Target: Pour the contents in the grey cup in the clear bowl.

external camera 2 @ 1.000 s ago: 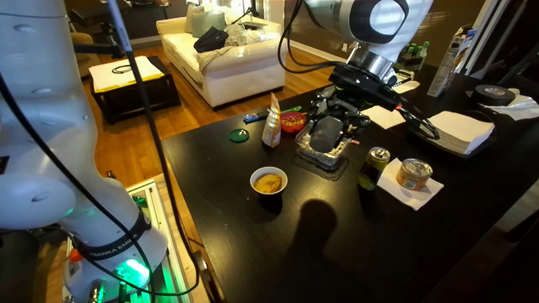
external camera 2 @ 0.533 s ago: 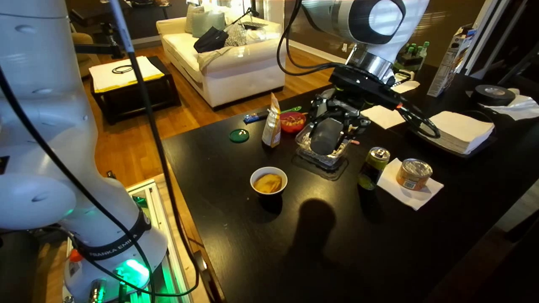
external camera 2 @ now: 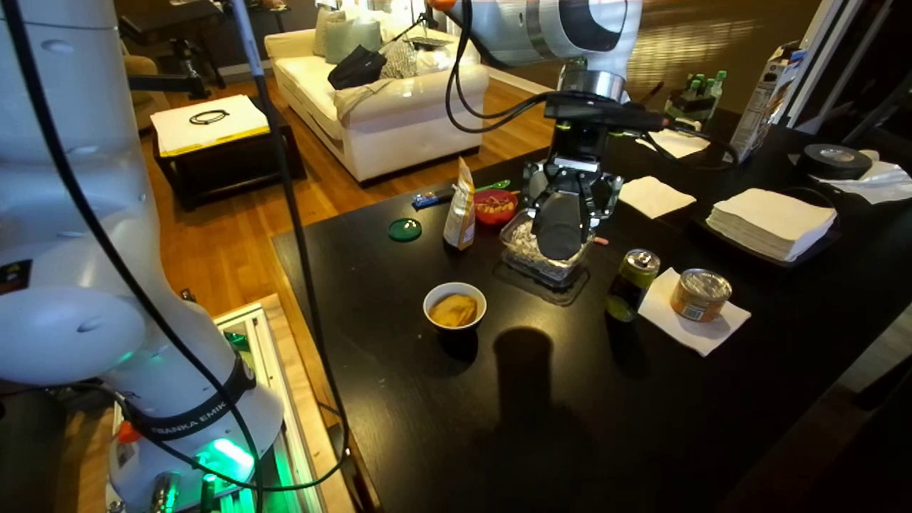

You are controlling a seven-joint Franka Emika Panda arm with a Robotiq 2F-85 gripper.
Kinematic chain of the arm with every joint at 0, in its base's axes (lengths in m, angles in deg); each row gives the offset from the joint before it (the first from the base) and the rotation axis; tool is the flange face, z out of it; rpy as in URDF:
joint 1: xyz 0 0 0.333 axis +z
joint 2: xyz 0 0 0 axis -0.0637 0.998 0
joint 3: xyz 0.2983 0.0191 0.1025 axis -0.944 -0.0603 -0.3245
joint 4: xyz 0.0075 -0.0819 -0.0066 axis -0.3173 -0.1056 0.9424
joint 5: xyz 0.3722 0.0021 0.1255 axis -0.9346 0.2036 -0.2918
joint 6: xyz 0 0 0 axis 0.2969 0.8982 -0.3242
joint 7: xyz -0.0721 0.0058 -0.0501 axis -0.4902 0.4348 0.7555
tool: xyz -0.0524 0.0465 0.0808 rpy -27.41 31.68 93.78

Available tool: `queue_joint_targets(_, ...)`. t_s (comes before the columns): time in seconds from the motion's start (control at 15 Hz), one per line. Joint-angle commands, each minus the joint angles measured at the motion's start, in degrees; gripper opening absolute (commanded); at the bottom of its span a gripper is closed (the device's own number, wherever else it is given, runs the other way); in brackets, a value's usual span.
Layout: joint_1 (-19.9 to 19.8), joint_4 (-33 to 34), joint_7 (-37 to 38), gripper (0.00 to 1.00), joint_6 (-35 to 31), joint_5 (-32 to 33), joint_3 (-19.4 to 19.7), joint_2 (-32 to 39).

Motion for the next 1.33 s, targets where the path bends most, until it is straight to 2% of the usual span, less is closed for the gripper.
queue_joint_targets(0.0, 2.2, -1.5, 5.2, 0.48, -1.8, 7.8, -1.0, -0.7)
queue_joint_targets(0.4, 4.6, -1.2, 11.7, 0.48, -1.7, 16.7, -2.2, 0.2)
queue_joint_targets(0.73, 4.9, -1.5, 11.7, 0.48, -4.5, 21.3, -3.8, 0.0)
queue_joint_targets(0.8, 4.4, -0.5, 11.0, 0.73, -2.4, 18.9, -4.0, 0.6)
queue_joint_targets(1.0, 4.5, -0.5, 11.0, 0.73, -3.4, 19.6, -4.3, 0.6)
queue_joint_targets(1.07, 4.7, 0.2, 10.7, 0.48, -3.0, 20.1, -4.3, 1.2)
queue_joint_targets(1.27, 5.6, 1.8, 11.9, 0.48, -1.2, 21.8, -4.1, 2.7)
